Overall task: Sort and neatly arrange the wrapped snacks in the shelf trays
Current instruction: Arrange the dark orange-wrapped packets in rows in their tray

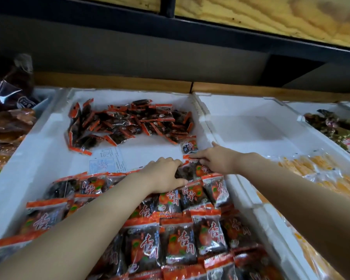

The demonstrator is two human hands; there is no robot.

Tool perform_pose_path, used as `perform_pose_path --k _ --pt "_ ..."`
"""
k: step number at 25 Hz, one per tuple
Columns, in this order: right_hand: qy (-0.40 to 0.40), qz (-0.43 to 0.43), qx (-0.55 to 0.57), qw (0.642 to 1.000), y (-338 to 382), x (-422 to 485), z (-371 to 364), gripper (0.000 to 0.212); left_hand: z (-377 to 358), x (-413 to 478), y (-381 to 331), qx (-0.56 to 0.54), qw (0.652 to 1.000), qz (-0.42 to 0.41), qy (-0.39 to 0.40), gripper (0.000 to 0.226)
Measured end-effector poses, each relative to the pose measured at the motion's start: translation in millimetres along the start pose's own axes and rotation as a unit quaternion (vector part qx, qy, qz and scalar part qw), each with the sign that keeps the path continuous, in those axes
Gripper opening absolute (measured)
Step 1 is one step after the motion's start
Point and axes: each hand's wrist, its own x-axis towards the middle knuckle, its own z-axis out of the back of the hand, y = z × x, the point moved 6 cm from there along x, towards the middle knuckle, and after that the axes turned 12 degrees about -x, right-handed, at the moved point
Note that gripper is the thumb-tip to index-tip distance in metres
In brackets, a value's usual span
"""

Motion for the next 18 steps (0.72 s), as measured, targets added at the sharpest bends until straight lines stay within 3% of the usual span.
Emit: perform_pose_path --k 5,8,14,18 --pt "-0.119 0.011 0.014 0.993 -4 9 15 0.03 6 3 -2 0.025 0.999 0.005 -0.023 0.059" --pt "-0.182 -0.022 0.031 0.983 -16 34 23 0.04 2 3 -1 0.03 0.999 0.015 -0.031 0.057" --pt "-0.063 -0.06 -0.172 0.981 -33 86 8 0.071 4 4 0 -0.012 0.999 0.029 -0.044 0.054" --pt "-0.13 -0.054 -0.147 0.979 -32 76 20 0.066 7 -1 1 -0.069 0.995 0.033 -0.057 0.047"
